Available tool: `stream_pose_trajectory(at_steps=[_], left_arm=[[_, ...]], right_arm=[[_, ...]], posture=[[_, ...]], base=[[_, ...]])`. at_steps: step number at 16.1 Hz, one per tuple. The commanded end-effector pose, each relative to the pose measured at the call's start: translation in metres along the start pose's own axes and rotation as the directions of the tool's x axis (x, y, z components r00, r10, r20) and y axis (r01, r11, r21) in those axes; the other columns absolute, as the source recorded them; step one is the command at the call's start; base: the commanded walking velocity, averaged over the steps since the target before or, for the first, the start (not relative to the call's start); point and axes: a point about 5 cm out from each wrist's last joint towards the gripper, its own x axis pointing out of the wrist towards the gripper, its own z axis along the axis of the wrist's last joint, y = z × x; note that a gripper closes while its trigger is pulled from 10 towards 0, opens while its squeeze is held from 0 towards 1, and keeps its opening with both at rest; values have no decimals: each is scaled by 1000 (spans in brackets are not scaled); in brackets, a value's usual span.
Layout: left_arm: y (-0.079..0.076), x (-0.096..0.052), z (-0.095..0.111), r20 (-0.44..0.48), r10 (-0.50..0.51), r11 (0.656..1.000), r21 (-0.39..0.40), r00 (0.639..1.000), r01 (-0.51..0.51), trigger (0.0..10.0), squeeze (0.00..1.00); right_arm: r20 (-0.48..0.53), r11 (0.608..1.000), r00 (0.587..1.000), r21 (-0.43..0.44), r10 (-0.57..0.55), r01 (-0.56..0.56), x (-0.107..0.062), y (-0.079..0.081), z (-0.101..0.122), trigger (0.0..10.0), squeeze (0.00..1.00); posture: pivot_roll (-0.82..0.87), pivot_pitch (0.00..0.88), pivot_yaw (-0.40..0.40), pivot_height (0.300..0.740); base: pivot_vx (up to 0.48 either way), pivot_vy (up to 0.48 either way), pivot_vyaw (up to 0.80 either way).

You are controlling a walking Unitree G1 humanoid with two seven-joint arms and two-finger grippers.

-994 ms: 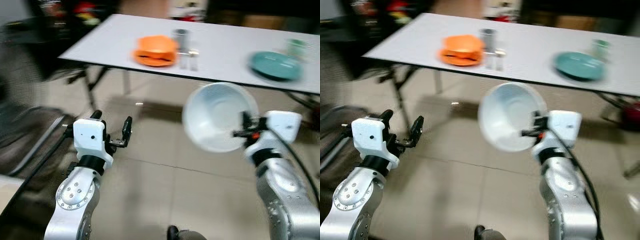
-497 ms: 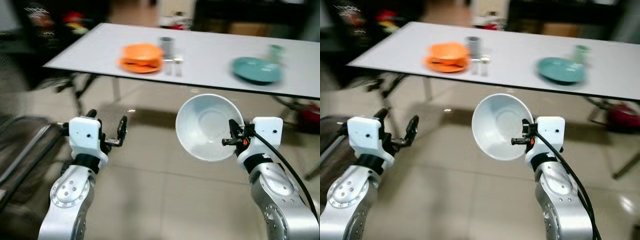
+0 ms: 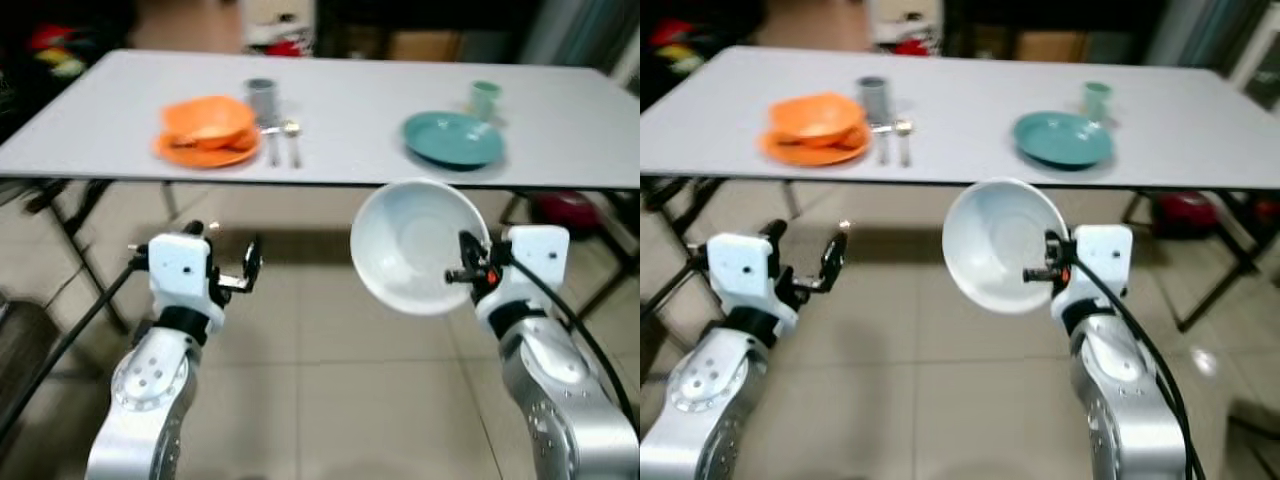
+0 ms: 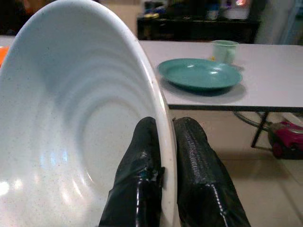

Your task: Setting the table

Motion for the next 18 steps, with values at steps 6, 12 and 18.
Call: stream_pose_trajectory(at_steps=[6,12,18], left_arm=[[-6,4,3,17,-20,1000,6,1000,20,10000,0],[-3,8,6,36,0,1000,9,999,0,10000,0],[-2,9,9,50,3,1000,8,999,-4,10000,0]], right_arm=[[3,997,997,9,-74,74,5,-17,4,10000,0],[25,996,997,47,-79,77,10,-19,13,10000,0],[25,997,997,36,-76,75,9,-19,12,10000,0]], posture=[[-6,0,1,740],[-9,0,5,740],[-12,0,11,740]], base=[[354,0,-624],[355,0,0],[379,0,0]])
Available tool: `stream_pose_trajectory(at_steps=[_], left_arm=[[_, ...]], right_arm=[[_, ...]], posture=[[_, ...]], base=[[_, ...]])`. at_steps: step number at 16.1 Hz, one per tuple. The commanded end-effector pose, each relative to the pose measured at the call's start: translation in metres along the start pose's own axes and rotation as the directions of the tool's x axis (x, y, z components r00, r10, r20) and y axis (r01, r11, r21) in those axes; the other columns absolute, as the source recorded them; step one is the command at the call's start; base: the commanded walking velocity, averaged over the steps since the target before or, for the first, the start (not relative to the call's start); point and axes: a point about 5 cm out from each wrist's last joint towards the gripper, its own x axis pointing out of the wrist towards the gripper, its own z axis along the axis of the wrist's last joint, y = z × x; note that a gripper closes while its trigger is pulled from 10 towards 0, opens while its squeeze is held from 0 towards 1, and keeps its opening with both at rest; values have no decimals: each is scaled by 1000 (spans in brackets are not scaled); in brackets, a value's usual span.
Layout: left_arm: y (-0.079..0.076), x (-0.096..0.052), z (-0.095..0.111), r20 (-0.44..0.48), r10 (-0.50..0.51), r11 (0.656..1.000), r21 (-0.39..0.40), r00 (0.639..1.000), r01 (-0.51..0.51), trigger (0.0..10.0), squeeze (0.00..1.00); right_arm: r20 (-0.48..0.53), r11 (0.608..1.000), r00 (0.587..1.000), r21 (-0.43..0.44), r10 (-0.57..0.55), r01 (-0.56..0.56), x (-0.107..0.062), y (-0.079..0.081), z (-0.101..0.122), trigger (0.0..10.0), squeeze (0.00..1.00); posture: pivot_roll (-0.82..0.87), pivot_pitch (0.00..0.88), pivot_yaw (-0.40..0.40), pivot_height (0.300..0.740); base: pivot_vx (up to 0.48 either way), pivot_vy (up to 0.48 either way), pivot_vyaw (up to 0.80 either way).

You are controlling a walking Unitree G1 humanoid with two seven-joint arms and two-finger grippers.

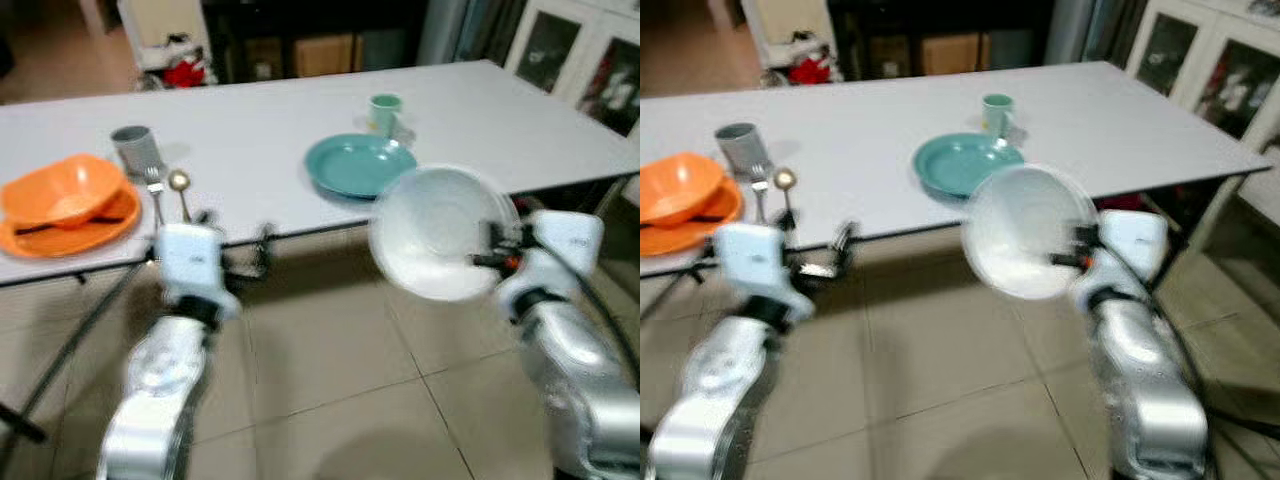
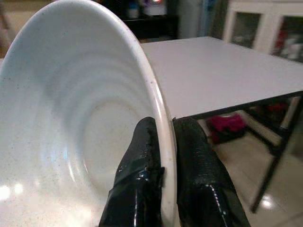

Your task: Setting the table

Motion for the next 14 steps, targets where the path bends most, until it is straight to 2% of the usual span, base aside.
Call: stream_pose_trajectory(at_steps=[1,14], left_arm=[[8,0,2,4,27,999,28,1000,-27,10000,0],[7,1,1,6,17,999,31,1000,-17,10000,0]], right_arm=[[53,999,997,13,47,-48,0,10,12,10000,0],[60,997,996,10,72,-73,9,8,17,10000,0]], posture=[[-12,0,11,740],[-11,0,10,740]], base=[[398,0,0],[400,0,-46]])
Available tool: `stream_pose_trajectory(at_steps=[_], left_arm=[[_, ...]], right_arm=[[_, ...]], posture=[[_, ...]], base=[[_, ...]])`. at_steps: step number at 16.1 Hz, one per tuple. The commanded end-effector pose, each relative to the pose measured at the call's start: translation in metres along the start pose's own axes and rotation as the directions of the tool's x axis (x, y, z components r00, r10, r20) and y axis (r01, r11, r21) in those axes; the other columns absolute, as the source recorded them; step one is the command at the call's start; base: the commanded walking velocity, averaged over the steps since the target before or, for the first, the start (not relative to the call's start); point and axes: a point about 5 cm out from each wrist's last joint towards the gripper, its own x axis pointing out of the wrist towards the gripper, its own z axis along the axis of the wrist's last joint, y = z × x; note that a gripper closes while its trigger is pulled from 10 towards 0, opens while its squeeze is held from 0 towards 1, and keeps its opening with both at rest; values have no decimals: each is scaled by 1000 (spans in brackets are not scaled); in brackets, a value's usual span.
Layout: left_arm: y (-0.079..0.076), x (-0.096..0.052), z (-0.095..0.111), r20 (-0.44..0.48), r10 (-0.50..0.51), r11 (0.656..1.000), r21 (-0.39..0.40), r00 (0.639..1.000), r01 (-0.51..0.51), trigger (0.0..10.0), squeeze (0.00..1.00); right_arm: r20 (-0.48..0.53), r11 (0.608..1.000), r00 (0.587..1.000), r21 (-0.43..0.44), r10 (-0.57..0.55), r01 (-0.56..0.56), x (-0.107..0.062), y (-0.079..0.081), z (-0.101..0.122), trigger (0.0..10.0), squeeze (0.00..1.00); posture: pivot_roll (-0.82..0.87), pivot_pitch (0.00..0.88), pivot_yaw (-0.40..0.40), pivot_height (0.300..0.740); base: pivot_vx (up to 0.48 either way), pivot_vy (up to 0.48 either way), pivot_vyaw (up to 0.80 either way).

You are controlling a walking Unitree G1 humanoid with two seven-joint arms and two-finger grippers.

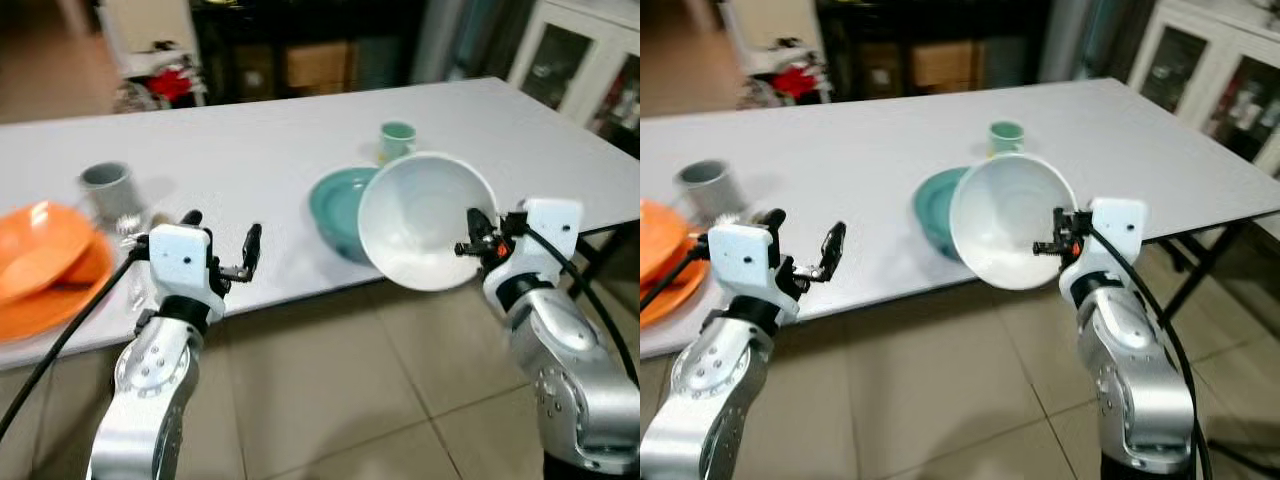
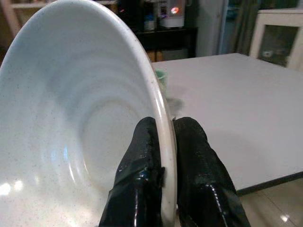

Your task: Setting the table

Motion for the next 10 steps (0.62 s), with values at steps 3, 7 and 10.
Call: stream_pose_trajectory(at_steps=[3,7,10], left_arm=[[-5,1,2,13,-20,1000,-1,1000,20,10000,0],[-8,1,2,9,-42,999,1,999,42,10000,0],[-12,1,0,-9,-84,996,-5,996,83,10000,0]], right_arm=[[21,1000,999,-8,-26,26,0,-9,4,10000,0],[15,1000,1000,-5,-24,24,0,-9,3,10000,0],[-63,998,998,67,-17,21,4,-9,-5,10000,0]], posture=[[-7,0,8,740],[-7,0,10,740],[-6,0,12,740]], base=[[401,0,0],[398,0,0],[389,0,0]])
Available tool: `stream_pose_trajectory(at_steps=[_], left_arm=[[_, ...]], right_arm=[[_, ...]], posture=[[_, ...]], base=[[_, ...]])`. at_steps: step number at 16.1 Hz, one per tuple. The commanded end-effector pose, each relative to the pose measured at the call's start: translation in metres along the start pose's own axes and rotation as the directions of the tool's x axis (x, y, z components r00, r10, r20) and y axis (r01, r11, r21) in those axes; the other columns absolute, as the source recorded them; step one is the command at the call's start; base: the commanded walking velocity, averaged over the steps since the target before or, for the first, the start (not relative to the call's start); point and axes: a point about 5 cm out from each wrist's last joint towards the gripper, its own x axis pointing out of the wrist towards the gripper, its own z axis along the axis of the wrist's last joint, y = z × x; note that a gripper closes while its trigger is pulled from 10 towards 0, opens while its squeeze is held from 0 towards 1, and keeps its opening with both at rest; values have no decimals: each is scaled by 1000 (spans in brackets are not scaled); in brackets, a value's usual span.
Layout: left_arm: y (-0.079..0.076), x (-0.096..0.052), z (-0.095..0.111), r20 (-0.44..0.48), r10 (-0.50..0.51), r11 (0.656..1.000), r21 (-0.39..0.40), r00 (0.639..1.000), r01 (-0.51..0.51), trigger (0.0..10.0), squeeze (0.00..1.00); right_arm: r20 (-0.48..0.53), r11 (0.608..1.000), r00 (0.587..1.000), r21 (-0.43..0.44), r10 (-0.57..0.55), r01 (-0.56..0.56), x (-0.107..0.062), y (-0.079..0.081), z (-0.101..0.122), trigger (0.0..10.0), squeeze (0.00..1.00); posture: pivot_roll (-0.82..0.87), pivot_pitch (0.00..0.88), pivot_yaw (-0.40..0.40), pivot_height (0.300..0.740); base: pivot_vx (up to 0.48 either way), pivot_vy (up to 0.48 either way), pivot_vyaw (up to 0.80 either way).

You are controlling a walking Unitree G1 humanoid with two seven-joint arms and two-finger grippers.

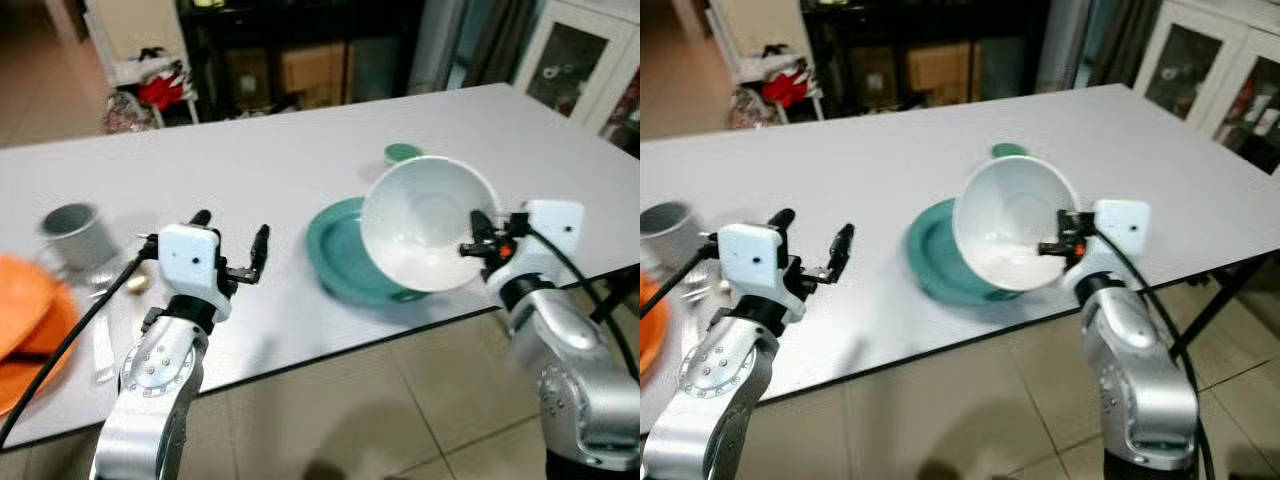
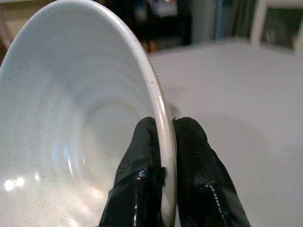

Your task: Setting the table

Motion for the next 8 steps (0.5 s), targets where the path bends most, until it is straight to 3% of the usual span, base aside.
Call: stream_pose_trajectory(at_steps=[1,2,3,4,8], left_arm=[[-5,0,2,-6,-51,999,4,999,51,10000,0],[-6,-1,1,-15,-61,998,7,998,62,10000,0],[-14,-6,-1,-55,-168,986,-11,984,168,10000,0],[-16,-7,-1,-63,-202,979,-8,977,202,10000,0],[-24,-19,3,-120,-400,917,-46,909,397,10000,0]], right_arm=[[-29,999,999,38,26,-24,5,3,2,10000,0],[-46,999,998,41,33,-31,6,4,0,10000,0],[-114,992,993,123,39,-24,14,3,-6,10000,0],[-135,990,990,141,34,-15,16,1,-7,10000,0],[-301,949,947,314,111,-12,36,-4,-14,10000,0]], posture=[[-6,0,12,740],[-6,0,12,740],[1,0,13,740],[3,0,13,740],[15,0,15,740]], base=[[255,0,0],[255,0,0],[0,0,0],[0,0,0],[0,0,0]])
